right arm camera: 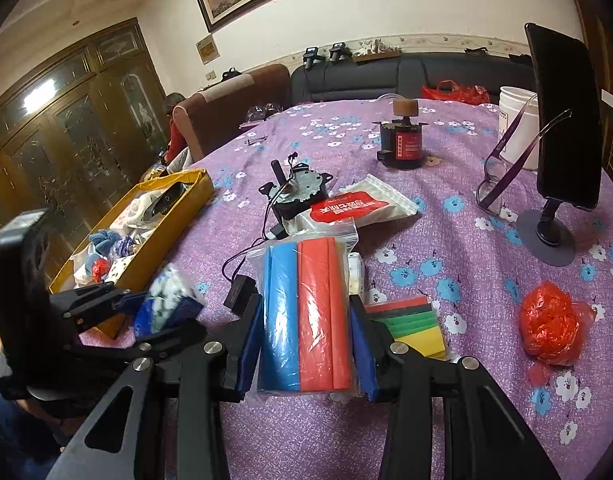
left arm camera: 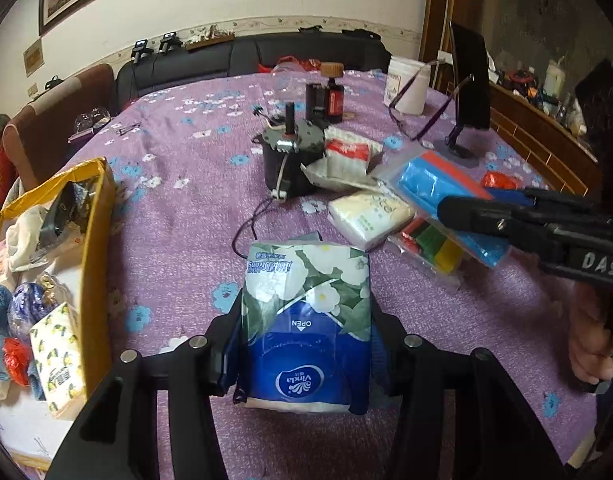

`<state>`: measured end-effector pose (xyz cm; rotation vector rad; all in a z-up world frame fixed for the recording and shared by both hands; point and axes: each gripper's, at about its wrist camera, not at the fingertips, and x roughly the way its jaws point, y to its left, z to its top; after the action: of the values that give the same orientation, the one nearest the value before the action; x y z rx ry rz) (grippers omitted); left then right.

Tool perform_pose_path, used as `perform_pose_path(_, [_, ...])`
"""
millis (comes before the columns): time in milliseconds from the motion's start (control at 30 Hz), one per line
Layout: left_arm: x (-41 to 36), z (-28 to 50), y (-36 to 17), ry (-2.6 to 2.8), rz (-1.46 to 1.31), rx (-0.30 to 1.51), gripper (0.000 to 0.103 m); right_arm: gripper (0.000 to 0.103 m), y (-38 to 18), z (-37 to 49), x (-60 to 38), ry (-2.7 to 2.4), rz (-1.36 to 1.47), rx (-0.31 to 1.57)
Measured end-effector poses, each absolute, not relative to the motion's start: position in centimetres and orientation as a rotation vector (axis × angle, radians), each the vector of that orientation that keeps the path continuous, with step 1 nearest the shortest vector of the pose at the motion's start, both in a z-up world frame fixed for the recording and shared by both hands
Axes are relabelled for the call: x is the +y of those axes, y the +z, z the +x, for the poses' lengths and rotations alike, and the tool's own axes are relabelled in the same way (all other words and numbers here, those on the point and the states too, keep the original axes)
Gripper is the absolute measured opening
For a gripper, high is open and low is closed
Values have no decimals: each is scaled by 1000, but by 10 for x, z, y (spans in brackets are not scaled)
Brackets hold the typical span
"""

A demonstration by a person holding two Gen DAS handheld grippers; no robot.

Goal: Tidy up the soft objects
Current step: 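Carry Vinda pack and foam tube bag over the tray and open both grippers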

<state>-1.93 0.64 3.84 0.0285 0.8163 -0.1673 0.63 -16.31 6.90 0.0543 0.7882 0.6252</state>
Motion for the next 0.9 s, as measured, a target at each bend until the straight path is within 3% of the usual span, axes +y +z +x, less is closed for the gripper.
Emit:
perform_pose_path(500, [50,-52,83,-123,-53,712,51,44,79,6,-161,651,130,797])
perform_pose_path(900, [112,-70,93,-26,-134,670,51,45,101,-11,-88,799,143,859])
